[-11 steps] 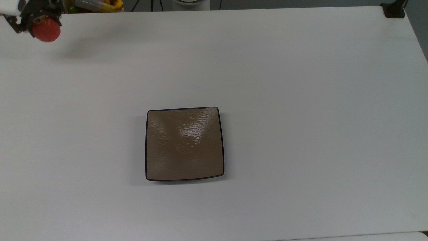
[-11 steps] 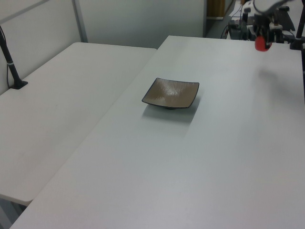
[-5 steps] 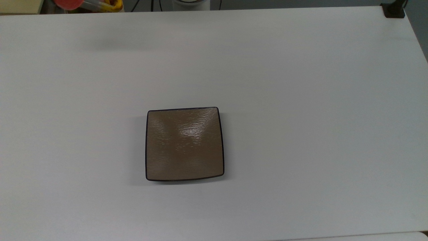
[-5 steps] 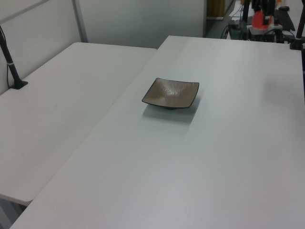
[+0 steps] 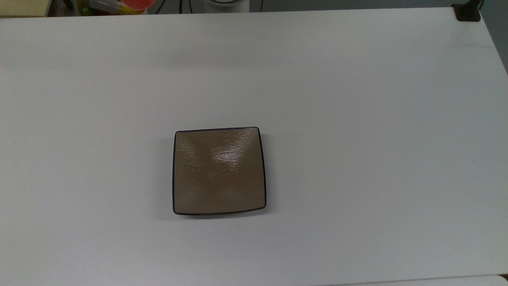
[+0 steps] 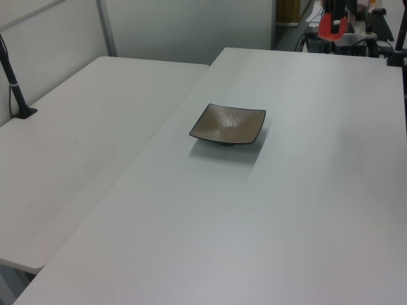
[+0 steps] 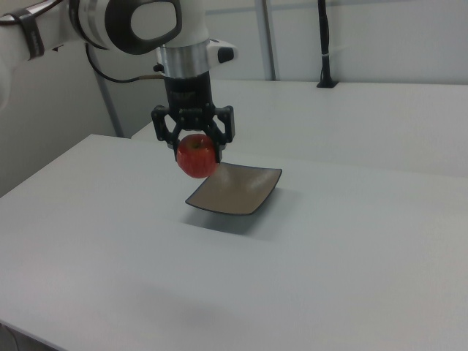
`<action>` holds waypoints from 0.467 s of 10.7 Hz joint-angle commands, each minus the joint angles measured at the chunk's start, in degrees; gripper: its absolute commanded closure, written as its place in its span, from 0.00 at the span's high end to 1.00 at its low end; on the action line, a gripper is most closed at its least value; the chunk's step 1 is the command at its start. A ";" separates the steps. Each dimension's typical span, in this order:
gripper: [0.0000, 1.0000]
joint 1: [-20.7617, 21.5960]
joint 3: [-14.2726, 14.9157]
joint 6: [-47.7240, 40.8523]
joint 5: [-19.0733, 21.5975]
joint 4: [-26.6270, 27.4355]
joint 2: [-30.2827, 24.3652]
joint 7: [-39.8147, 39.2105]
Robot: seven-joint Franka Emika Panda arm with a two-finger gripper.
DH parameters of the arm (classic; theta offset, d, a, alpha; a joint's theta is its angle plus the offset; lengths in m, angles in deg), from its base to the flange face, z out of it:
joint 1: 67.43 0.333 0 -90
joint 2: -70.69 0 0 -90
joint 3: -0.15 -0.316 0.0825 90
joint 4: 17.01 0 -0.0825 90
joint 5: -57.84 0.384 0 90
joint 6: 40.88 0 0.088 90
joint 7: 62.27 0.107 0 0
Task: Apples placed on a ceramic plate
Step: 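Lift the grasped apple and carry it toward the plate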
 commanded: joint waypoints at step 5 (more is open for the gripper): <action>0.01 6.60 -1.60 17.71 1.44 -1.71 11.72 13.73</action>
